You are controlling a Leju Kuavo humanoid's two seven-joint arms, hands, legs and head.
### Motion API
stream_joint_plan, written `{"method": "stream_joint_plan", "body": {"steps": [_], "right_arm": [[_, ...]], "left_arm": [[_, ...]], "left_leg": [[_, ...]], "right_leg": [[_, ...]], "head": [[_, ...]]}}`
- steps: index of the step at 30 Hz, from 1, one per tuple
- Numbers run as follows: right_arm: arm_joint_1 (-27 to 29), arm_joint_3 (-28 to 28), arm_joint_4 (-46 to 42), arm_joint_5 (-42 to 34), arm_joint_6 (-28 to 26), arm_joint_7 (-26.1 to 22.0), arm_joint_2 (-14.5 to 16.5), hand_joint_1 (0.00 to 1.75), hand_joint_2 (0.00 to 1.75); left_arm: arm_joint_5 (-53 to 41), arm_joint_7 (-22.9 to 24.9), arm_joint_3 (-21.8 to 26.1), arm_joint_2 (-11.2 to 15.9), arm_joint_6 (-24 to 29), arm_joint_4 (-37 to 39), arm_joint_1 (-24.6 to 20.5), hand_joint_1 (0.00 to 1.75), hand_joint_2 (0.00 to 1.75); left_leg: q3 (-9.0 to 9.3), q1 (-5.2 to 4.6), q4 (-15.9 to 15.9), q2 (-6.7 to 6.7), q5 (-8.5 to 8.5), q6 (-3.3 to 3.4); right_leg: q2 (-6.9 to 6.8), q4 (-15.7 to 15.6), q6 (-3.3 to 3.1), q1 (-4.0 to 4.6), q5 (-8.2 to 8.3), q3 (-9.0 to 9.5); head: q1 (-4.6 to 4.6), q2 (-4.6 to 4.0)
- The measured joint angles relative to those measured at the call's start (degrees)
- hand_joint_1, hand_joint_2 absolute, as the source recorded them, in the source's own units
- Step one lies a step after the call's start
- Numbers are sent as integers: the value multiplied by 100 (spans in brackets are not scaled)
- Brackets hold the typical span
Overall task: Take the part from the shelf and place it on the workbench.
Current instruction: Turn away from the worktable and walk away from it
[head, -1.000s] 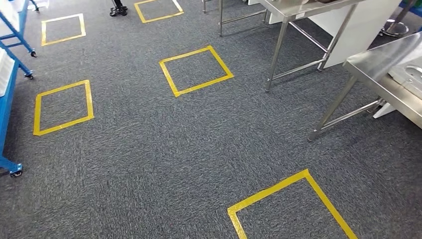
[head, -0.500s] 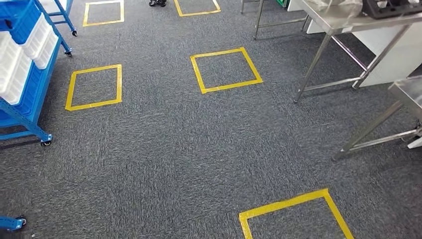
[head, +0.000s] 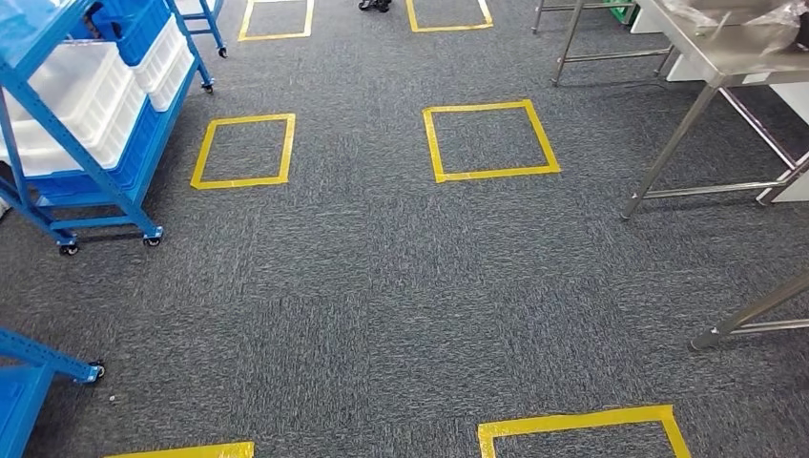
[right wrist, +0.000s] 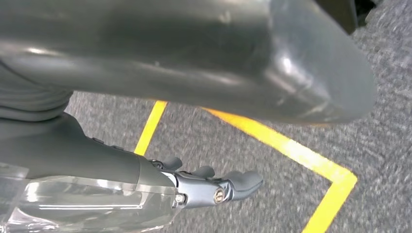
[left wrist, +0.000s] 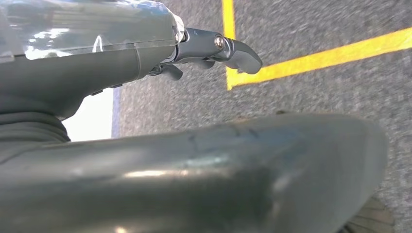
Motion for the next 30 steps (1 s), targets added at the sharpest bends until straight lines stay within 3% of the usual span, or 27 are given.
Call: {"method": "stream_joint_plan", "body": {"steps": [2, 3, 4, 6, 8, 9, 11, 12, 14, 16, 18, 19, 20, 21, 23, 25, 27, 28, 30], "right_arm": [[9, -1, 0, 0, 4, 54, -1, 0, 0], [9, -1, 0, -2, 6, 81, -1, 0, 0], [4, -1, 0, -8, 5, 107, -1, 0, 0], [-11, -4, -1, -37, -3, 133, 1, 0, 0], [-14, -10, -2, -76, -18, 139, 2, 0, 0], [-16, -15, -2, -93, -28, 139, 3, 0, 0], [-33, -30, -4, -122, -60, 139, 12, 0, 0], [-46, -40, -7, -139, -79, 139, 20, 0, 0], [-48, -68, -13, -179, -121, 138, 33, 0, 0], [-16, -113, -13, -219, -162, 134, 43, 0, 0], [29, -150, -9, -252, -192, 131, 56, 0, 0], [51, -162, -7, -263, -200, 130, 61, 0, 0], [70, -174, -5, -273, -204, 130, 63, 0, 0], [85, -187, -4, -279, -207, 130, 64, 0, 0], [109, -216, -1, -282, -209, 132, 64, 0, 0], [109, -235, 3, -279, -210, 135, 73, 0, 0], [95, -246, 3, -273, -210, 141, 98, 0, 0], [96, -249, 3, -270, -210, 146, 110, 0, 0], [113, -253, 3, -261, -209, 153, 130, 0, 0]], "left_arm": [[5, -1, 0, -5, 9, 0, -10, 0, 0], [11, -8, 0, -6, 15, 0, -10, 0, 0], [19, -22, 0, -7, 20, 0, -7, 0, 0], [31, -65, 0, -7, 22, 0, 2, 0, 0], [30, -106, 0, -7, 13, -1, -8, 0, 0], [27, -117, 0, -7, 6, -2, -15, 0, 0], [17, -139, 0, -7, -9, -4, -10, 0, 0], [9, -153, 0, -8, -18, -4, -2, 0, 0], [-20, -192, -1, -7, -45, -5, -5, 0, 0], [-55, -221, -7, -4, -79, -7, -18, 0, 0], [-87, -229, -27, -2, -107, -7, -20, 0, 0], [-102, -228, -39, -2, -115, -7, -17, 0, 0], [-114, -226, -48, -2, -117, -7, -14, 0, 0], [-120, -224, -54, -2, -120, -7, -13, 0, 0], [-124, -223, -60, -2, -117, -7, -17, 0, 0], [-122, -224, -63, -1, -110, -7, -19, 0, 0], [-120, -223, -63, 2, -102, -7, -8, 0, 0], [-118, -223, -63, 4, -97, -7, -4, 0, 0], [-109, -226, -63, 9, -89, -7, -12, 0, 0]], "left_leg": [[-367, 15, 776, 121, -343, -31], [-461, 20, 981, 137, -385, -39], [-443, 23, 965, 151, -318, -41], [-74, 23, 277, 264, 52, -23], [304, -13, -457, 451, 294, 36], [384, -32, -625, 498, 327, 74], [376, -58, -686, 420, 335, 155], [386, -51, -713, 371, 355, 189], [418, -27, -774, 274, 400, 262], [419, -28, -790, 169, 426, 306], [405, -51, -785, 29, 432, 320], [407, -61, -782, -49, 432, 321], [414, -67, -777, -129, 432, 320], [423, -69, -770, -206, 430, 317], [416, -69, -748, -333, 423, 290], [380, -60, -740, -425, 427, 232], [350, -50, -741, -495, 433, 164], [330, -53, -698, -430, 399, 137], [165, -63, -319, -153, 155, 91]], "right_leg": [[-161, 1, -23, 30, -8, -6], [-242, 2, -24, 39, -12, -5], [-319, 3, -21, 43, -17, -1], [-449, 4, 0, 45, -33, 24], [-557, 12, 52, 68, -62, 51], [-603, 13, 84, 78, -72, 62], [-693, -5, 152, 82, -74, 92], [-675, -3, 188, 69, -84, 111], [-435, 197, 238, 46, -246, 46], [-149, 861, 249, 32, -614, -276], [-86, 1541, 241, 35, -840, -638], [-77, 1619, 231, 37, -786, -702], [-61, 1454, 213, 37, -615, -649], [-9, 1089, 190, 38, -374, -498], [243, 326, 146, 47, -24, -180], [377, 35, 113, 73, 55, -74], [252, -1, 64, 77, 80, -64], [188, -30, 30, 68, 91, -46], [33, -83, -42, 50, 105, -17]], "head": [[-1, 1], [0, 1], [0, 1], [0, 1], [1, 1], [1, 1], [1, 1], [1, 0], [1, 1], [2, 1], [2, 1], [2, 1], [2, 1], [2, 1], [2, 1], [2, 1], [2, 1], [1, 1], [-2, 0]]}}
